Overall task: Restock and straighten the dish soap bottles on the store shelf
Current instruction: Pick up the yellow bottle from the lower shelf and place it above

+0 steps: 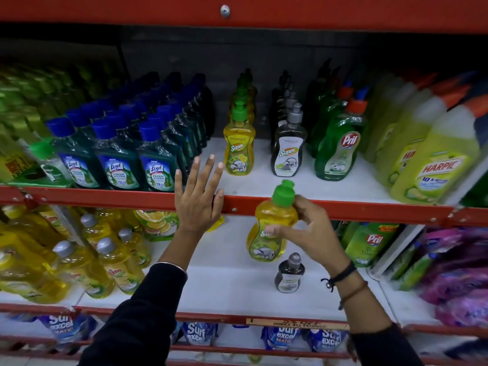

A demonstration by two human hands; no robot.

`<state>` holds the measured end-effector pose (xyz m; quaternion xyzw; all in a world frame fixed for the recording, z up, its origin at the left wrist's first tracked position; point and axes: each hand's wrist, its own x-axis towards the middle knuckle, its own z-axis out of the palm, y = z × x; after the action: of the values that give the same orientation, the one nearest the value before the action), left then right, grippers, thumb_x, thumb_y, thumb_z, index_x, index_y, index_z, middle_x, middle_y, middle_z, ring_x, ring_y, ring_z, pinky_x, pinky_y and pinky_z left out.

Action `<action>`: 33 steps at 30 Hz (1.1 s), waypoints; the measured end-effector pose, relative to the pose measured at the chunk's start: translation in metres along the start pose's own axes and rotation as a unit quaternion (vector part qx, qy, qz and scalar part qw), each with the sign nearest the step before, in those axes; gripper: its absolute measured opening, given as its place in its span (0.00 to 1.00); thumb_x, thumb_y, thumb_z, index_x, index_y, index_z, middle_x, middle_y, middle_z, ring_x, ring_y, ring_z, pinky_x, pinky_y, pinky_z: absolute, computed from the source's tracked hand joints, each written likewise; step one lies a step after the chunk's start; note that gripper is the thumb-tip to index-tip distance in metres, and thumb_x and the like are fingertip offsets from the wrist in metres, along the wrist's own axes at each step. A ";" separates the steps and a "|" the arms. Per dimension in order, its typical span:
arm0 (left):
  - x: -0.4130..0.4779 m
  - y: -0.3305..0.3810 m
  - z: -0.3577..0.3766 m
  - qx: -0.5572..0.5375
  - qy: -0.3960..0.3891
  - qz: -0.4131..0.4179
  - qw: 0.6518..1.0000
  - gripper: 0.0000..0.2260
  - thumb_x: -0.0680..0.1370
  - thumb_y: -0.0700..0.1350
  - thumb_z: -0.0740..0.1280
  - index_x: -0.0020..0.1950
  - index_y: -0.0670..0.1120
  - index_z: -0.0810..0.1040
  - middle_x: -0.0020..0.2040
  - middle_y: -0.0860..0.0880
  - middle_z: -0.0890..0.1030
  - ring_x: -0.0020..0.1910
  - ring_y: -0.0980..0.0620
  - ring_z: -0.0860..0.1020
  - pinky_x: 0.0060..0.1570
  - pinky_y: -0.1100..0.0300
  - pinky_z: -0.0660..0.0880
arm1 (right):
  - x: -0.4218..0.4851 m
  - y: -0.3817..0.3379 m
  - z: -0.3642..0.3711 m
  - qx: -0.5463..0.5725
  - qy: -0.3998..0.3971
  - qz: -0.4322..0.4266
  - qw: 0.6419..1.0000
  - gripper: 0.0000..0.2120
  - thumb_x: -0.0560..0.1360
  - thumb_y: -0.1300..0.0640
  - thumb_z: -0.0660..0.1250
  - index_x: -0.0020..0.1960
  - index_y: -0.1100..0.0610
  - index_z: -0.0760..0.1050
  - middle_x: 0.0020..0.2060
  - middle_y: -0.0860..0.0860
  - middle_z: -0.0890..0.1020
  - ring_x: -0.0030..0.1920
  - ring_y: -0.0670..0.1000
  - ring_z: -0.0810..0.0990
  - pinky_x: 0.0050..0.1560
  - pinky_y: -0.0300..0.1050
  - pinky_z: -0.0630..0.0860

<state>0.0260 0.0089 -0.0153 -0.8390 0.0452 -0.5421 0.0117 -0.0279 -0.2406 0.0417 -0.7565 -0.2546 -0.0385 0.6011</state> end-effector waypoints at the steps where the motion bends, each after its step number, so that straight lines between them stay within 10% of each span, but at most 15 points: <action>1: 0.000 0.000 -0.001 -0.001 -0.001 0.001 1.000 0.23 0.84 0.53 0.47 0.78 0.50 0.59 0.76 0.48 0.66 0.77 0.46 0.61 0.76 0.44 0.49 | 0.006 -0.010 -0.004 0.010 0.015 -0.013 1.000 0.22 0.61 0.51 0.79 0.53 0.50 0.78 0.47 0.50 0.85 0.49 0.51 0.84 0.52 0.48 0.80; 10: 0.003 0.000 -0.001 -0.012 0.008 -0.002 1.000 0.23 0.83 0.53 0.49 0.76 0.48 0.64 0.75 0.48 0.68 0.76 0.46 0.64 0.75 0.44 0.55 | 0.078 -0.045 -0.008 0.044 0.132 -0.076 0.987 0.23 0.63 0.48 0.76 0.55 0.53 0.76 0.50 0.54 0.83 0.51 0.52 0.83 0.52 0.50 0.80; 21: 0.002 -0.001 0.006 -0.008 0.036 -0.003 0.999 0.25 0.82 0.54 0.50 0.77 0.46 0.61 0.75 0.47 0.68 0.76 0.46 0.65 0.76 0.45 0.55 | 0.124 -0.006 0.045 0.003 0.094 -0.044 0.995 0.24 0.65 0.52 0.76 0.58 0.55 0.75 0.51 0.52 0.83 0.51 0.49 0.82 0.55 0.55 0.79; 33: 0.001 -0.002 0.007 0.000 0.042 0.006 0.999 0.24 0.82 0.54 0.50 0.77 0.48 0.62 0.75 0.47 0.68 0.75 0.46 0.65 0.74 0.44 0.57 | 0.086 -0.011 0.037 -0.055 0.149 -0.045 0.986 0.22 0.70 0.51 0.72 0.62 0.53 0.72 0.54 0.46 0.80 0.54 0.40 0.78 0.56 0.38 0.76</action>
<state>0.0332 0.0108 -0.0170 -0.8149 0.0507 -0.5772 0.0133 0.0327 -0.1754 0.0731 -0.7621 -0.1934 -0.1923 0.5872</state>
